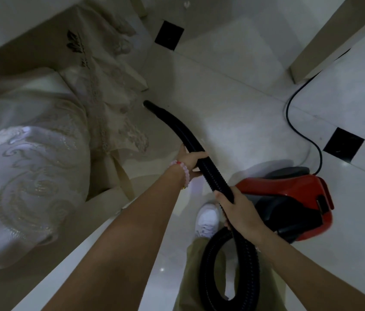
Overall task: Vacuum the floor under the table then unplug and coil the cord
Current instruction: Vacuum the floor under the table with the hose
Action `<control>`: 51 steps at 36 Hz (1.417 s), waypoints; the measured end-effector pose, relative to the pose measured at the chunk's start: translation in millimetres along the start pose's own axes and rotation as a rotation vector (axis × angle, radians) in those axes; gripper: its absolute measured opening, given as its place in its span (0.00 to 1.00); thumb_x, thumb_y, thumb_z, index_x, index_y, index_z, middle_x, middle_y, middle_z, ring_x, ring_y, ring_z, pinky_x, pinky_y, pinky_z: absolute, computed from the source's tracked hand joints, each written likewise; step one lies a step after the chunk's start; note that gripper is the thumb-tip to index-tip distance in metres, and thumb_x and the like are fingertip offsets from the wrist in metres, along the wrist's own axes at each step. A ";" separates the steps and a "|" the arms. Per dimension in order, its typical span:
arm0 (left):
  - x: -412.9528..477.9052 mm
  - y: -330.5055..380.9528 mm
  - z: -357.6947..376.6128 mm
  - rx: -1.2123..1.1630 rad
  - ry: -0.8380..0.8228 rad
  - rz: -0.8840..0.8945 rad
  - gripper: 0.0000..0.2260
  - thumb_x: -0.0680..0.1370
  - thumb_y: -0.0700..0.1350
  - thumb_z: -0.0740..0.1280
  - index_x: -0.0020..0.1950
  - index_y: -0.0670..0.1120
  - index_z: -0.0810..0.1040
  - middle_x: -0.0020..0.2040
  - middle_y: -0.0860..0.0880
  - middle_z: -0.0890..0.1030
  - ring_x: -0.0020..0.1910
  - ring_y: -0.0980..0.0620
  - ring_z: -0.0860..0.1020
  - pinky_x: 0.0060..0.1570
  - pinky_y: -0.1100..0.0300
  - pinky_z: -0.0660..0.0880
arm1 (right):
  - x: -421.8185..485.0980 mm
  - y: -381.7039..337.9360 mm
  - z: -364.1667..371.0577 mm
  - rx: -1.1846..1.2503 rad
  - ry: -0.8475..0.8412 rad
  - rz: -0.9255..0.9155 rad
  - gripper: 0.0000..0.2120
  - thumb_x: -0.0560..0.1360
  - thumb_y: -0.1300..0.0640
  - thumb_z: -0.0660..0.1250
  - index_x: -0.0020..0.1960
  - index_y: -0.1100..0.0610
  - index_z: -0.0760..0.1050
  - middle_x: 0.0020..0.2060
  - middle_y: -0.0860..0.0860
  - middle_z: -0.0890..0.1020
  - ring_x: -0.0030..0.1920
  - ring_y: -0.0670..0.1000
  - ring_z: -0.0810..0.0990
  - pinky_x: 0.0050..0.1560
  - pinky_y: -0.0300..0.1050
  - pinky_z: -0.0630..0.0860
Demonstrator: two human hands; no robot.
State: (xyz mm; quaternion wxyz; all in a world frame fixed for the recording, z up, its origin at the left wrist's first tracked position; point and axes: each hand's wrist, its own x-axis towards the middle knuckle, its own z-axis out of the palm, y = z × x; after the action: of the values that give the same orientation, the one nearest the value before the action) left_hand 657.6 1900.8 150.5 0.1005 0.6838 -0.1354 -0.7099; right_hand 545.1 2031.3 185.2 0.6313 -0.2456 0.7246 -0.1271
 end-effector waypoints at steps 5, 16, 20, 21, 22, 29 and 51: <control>-7.3 0.7 23.9 0.086 -0.085 -0.049 0.44 0.73 0.33 0.69 0.77 0.59 0.46 0.63 0.44 0.76 0.56 0.47 0.78 0.45 0.52 0.80 | 7.6 -9.6 -11.5 0.061 0.082 -0.019 0.15 0.79 0.46 0.60 0.55 0.59 0.72 0.37 0.52 0.77 0.34 0.48 0.76 0.26 0.30 0.69; -6.3 9.0 62.7 0.193 -0.095 0.050 0.42 0.74 0.32 0.67 0.76 0.62 0.48 0.54 0.46 0.77 0.47 0.49 0.78 0.44 0.55 0.79 | 6.2 -5.7 -23.0 0.153 0.101 -0.009 0.16 0.78 0.45 0.60 0.53 0.58 0.72 0.34 0.50 0.76 0.33 0.50 0.77 0.31 0.38 0.71; 1.9 28.5 64.4 0.215 -0.058 0.127 0.41 0.74 0.33 0.66 0.76 0.60 0.50 0.57 0.44 0.77 0.51 0.47 0.78 0.51 0.52 0.78 | 23.0 -21.9 -29.3 0.096 0.091 -0.070 0.16 0.78 0.43 0.60 0.54 0.56 0.72 0.34 0.49 0.76 0.35 0.49 0.76 0.35 0.41 0.69; 4.8 34.4 64.1 0.222 -0.056 0.148 0.40 0.74 0.33 0.66 0.77 0.60 0.51 0.58 0.43 0.77 0.51 0.46 0.78 0.52 0.51 0.78 | 27.6 -27.2 -31.7 0.095 0.074 -0.075 0.16 0.78 0.43 0.60 0.54 0.55 0.71 0.34 0.50 0.76 0.34 0.49 0.76 0.35 0.41 0.69; 8.0 40.4 63.7 0.225 -0.055 0.169 0.40 0.73 0.33 0.67 0.76 0.60 0.52 0.58 0.43 0.77 0.52 0.46 0.78 0.52 0.50 0.78 | 32.4 -32.6 -34.3 0.116 0.050 -0.073 0.15 0.78 0.43 0.60 0.55 0.54 0.70 0.35 0.50 0.76 0.34 0.49 0.76 0.34 0.40 0.69; 33.1 81.7 61.8 0.257 -0.001 0.281 0.37 0.73 0.33 0.66 0.76 0.57 0.55 0.56 0.44 0.76 0.43 0.51 0.77 0.46 0.51 0.79 | 56.2 -58.5 -46.2 0.399 -0.205 -0.133 0.17 0.78 0.55 0.62 0.64 0.40 0.66 0.42 0.54 0.76 0.38 0.52 0.79 0.38 0.44 0.78; 111.2 149.9 65.8 0.291 0.144 0.400 0.32 0.75 0.35 0.66 0.76 0.52 0.58 0.67 0.41 0.72 0.59 0.42 0.75 0.56 0.44 0.77 | 150.8 -104.1 -56.3 0.486 -0.173 -0.329 0.25 0.81 0.54 0.59 0.76 0.44 0.56 0.37 0.55 0.73 0.28 0.50 0.71 0.25 0.38 0.74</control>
State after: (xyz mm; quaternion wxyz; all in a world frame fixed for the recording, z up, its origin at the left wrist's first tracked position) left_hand 580.6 1726.5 96.9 0.1490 0.6995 -0.3614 -0.5983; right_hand 498.0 1858.2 117.7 0.7016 -0.2114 0.5672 -0.3760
